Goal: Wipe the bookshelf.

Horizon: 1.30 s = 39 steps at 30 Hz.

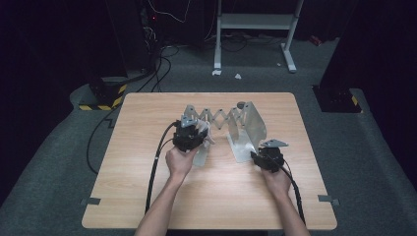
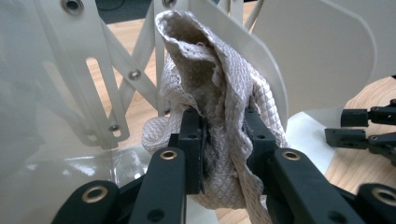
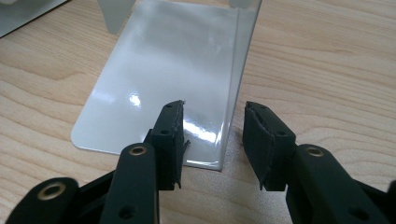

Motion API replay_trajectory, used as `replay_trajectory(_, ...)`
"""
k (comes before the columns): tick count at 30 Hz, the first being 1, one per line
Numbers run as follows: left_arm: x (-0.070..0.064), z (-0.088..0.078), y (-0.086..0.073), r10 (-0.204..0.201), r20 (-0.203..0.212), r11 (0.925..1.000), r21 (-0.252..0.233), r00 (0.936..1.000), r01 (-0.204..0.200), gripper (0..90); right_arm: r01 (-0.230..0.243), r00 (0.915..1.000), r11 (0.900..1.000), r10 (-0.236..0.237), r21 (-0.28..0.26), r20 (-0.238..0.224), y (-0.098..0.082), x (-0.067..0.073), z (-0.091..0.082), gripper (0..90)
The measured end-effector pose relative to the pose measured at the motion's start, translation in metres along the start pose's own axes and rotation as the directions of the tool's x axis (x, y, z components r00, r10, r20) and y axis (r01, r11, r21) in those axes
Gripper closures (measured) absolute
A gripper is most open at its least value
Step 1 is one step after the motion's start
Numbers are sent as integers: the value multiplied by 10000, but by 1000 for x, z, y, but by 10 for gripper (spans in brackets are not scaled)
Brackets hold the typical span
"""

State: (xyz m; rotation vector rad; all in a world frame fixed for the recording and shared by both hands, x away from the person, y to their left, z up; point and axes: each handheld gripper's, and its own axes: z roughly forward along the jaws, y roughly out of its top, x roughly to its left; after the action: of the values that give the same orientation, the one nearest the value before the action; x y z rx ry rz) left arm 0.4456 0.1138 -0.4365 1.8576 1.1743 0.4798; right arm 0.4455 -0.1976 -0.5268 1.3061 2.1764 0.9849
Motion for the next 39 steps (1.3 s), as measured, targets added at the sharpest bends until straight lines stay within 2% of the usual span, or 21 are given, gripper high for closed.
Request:
replay_trajectory(6, 0, 7, -8, 176, -158, 9994, 315, 9997, -171, 736, -1, 10000, 10000, 1, 1, -2, 0, 0, 0, 586)
replay_trajectory(15, 2, 18, -18, 54, -157, 9973, 738, 9999, -42, 736, 16, 10000, 10000, -16, 2, -6, 0, 0, 0, 592)
replay_trajectory(20, 5, 26, -24, 15, -203, 9954, 960, 9998, 4, 735, 181, 9998, 9998, -181, -20, -129, 0, 2, 0, 648)
replay_trajectory(29, 8, 35, -32, -37, -228, 9899, 1419, 9997, 69, 735, 94, 9999, 10000, -94, -29, -66, -1, 2, -1, 681)
replay_trajectory(32, 8, 36, -33, -68, -213, 9897, 1429, 9998, 98, 735, 109, 9999, 9999, -109, -33, -68, -1, 2, -1, 683)
replay_trajectory(39, 7, 27, -27, -76, -93, 9945, 1043, 9999, 86, 735, 119, 9999, 9999, -120, -33, -72, -1, 2, -1, 683)
